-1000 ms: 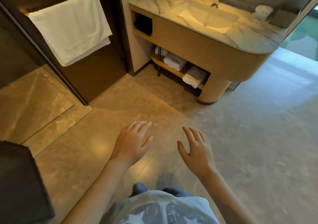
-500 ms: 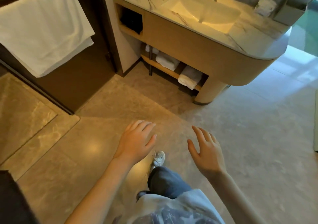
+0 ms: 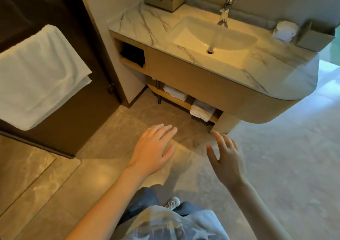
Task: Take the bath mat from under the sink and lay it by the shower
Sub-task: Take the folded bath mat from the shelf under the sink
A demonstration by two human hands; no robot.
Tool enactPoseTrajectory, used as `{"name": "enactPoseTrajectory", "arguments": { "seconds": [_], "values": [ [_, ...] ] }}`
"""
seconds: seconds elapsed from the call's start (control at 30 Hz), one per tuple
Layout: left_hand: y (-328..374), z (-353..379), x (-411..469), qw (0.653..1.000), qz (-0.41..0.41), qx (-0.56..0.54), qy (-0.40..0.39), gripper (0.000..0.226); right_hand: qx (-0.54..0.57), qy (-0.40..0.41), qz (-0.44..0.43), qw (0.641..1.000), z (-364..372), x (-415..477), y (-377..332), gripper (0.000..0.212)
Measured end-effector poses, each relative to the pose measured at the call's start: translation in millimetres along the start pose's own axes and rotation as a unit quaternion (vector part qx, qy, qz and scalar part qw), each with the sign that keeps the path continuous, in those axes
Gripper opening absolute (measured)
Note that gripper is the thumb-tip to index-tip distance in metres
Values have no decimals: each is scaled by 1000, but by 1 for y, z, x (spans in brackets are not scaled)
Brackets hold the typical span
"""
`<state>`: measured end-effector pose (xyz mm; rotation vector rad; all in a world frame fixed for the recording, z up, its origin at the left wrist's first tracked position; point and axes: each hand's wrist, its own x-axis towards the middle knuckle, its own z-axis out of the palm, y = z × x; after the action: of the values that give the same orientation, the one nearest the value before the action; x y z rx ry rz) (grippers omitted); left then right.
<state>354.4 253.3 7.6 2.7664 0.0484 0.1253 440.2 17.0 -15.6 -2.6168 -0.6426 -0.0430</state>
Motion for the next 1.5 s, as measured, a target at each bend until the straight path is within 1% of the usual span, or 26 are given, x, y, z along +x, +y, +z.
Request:
{"name": "enactPoseTrajectory", "arguments": {
  "seconds": [0.17,0.3,0.5,0.67,0.73,0.93,1.13,1.23,1.37,1.5],
  "values": [
    [-29,6,57,999,46,-7,-20,50,-22,1,31,999,16,50,-8,59],
    [-62,8,111,995,90,-5,-48,50,-47,-6,45,998,37,91,-17,55],
    [-108,-3,194,985,144,-29,-88,52,-46,21,123,991,54,149,-36,50],
    [-136,1,252,980,179,-61,-55,48,-45,24,162,986,59,191,-44,47],
    [-143,7,271,978,190,-63,-53,48,-40,31,175,983,61,208,-43,47],
    [-148,25,312,979,182,-40,-79,51,-25,42,173,984,70,247,-26,45],
    [-138,34,325,982,146,-65,-98,49,-19,58,155,986,72,267,-5,42],
    [-137,50,337,982,146,-67,-102,49,-11,73,146,987,84,273,13,40],
    [-146,97,352,980,148,-82,-100,45,-13,74,140,987,126,280,48,37],
    [-165,170,369,979,139,-80,-129,45,-7,46,150,988,194,288,96,38]
  ]
}}
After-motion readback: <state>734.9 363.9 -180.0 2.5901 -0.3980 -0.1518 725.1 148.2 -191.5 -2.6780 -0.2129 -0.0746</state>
